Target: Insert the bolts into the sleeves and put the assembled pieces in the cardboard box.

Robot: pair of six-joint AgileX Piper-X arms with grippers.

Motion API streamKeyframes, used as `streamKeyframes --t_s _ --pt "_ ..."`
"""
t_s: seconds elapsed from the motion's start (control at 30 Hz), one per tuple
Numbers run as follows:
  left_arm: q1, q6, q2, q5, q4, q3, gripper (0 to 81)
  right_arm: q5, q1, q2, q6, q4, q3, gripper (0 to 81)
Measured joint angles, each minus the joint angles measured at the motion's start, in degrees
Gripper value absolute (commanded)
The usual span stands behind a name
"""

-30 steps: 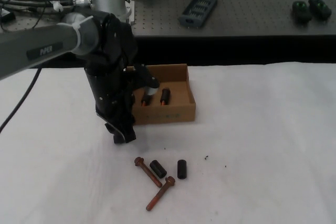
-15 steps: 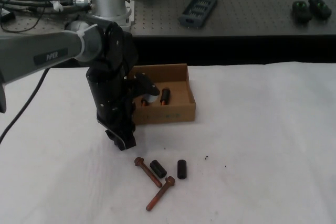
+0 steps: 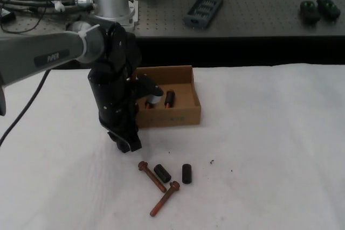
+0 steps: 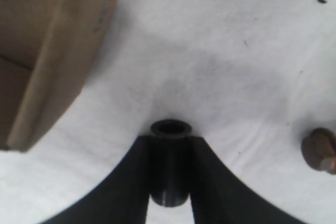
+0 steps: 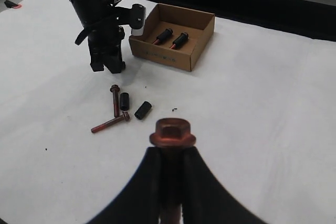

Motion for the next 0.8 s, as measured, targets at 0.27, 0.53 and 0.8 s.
streamKeyframes --t_s 0.27,0.53,0.8 --pt "0.0 -10.9 -6.5 12.9 1.2 0.1 0.6 0.1 0.0 0.0 0.0 -4.6 0.0 3.7" --pt "-0.6 -15.3 -18.8 21.0 4.2 0.1 0.6 0.1 0.0 0.0 0.1 -10.5 0.0 3.7" --pt "-2.6 -16.7 -27.8 21.5 5.0 0.1 0.6 0.1 0.0 0.0 0.1 -15.1 0.0 3.7"
